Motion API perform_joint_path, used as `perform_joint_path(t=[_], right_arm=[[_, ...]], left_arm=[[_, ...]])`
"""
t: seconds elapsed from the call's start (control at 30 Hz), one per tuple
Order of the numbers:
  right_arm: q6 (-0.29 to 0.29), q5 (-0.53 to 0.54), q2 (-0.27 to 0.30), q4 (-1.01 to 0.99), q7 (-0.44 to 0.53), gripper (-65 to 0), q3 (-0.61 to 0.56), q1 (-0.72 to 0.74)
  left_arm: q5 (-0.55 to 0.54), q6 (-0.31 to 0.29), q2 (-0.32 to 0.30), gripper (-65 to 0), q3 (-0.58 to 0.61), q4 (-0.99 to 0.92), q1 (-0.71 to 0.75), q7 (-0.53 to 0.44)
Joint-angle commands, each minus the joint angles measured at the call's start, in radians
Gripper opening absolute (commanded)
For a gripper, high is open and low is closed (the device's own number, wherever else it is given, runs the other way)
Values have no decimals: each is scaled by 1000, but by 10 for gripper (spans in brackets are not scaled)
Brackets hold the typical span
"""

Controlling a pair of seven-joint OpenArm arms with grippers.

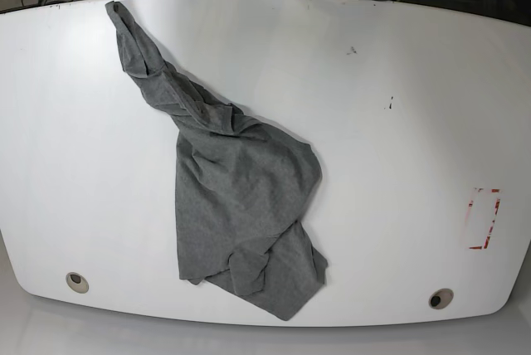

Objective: Fold the T-shirt properly

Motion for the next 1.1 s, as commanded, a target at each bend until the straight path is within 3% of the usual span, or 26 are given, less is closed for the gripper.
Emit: perform_joint_path(t=[0.0,1.07], right_arm=[[1,1,1,6,7,-385,0,2],[4,8,-2,12,2,-387,-9,-14]], left_arm=[[-3,-2,-4,-534,1,8,4,-2],[-6,-1,-7,-533,-1,6,-1,-11]])
